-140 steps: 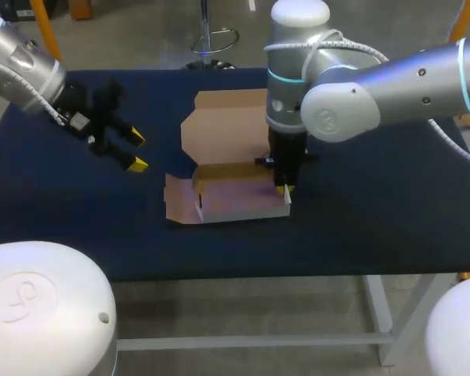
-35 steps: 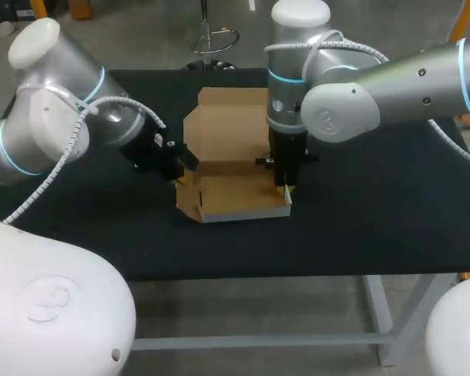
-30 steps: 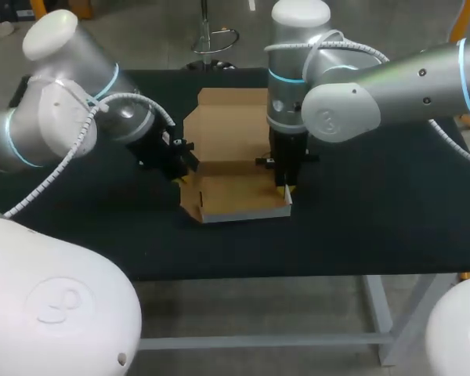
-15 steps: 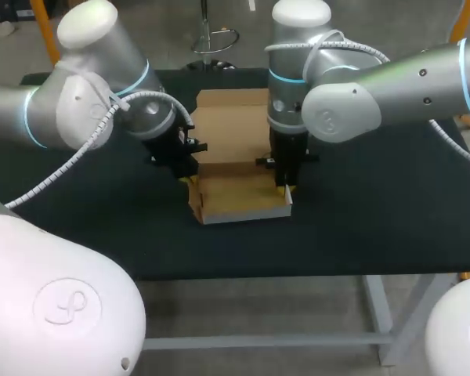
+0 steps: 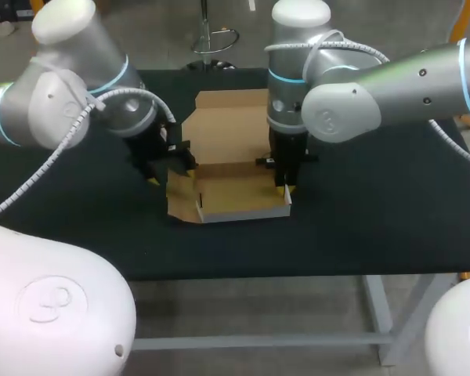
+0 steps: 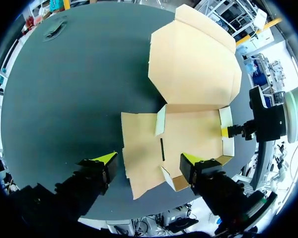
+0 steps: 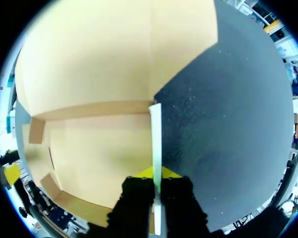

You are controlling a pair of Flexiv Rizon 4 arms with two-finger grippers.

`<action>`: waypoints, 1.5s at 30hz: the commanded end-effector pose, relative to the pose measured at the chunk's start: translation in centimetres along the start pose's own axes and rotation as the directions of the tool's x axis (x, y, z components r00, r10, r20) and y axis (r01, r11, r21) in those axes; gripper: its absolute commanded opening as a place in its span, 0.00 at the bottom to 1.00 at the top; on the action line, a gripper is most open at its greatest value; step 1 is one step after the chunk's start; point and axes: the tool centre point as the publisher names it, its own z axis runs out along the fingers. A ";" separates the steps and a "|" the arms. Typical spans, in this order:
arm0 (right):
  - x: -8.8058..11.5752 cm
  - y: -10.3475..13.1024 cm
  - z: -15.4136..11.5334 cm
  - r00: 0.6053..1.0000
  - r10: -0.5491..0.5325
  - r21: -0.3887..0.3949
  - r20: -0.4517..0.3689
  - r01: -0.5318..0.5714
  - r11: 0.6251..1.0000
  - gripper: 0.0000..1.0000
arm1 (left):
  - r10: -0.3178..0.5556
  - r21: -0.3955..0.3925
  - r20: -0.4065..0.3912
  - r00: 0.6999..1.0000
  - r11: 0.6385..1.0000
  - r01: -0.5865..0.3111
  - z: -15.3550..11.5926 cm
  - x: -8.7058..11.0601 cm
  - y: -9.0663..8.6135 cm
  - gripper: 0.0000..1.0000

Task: Assemble the packaging by folding the flat box into shape, placing the metal phone stand inside, and closing the box properly

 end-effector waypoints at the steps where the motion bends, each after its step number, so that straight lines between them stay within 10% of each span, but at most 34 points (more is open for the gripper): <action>1: 0.0 0.1 0.0 1.000 0.000 0.004 0.002 0.000 1.000 0.00 | 0.004 0.018 -0.069 0.998 1.000 -0.003 -1.3 -2.0 1.2 1.00; 9: 0.0 0.1 0.0 1.000 0.000 0.004 0.002 0.000 1.000 0.00 | -0.002 0.026 -0.147 0.989 1.000 0.005 -1.9 -4.3 1.5 1.00; 19: 0.0 0.1 0.0 1.000 0.000 0.004 0.002 0.000 1.000 0.00 | 0.014 0.024 -0.228 0.974 1.000 -0.009 -1.6 -6.0 1.7 0.32; 45: 0.0 0.1 0.0 1.000 0.000 0.004 0.002 0.000 1.000 0.00 | 0.037 -0.001 -0.386 0.922 0.999 -0.040 2.7 -6.4 1.9 0.22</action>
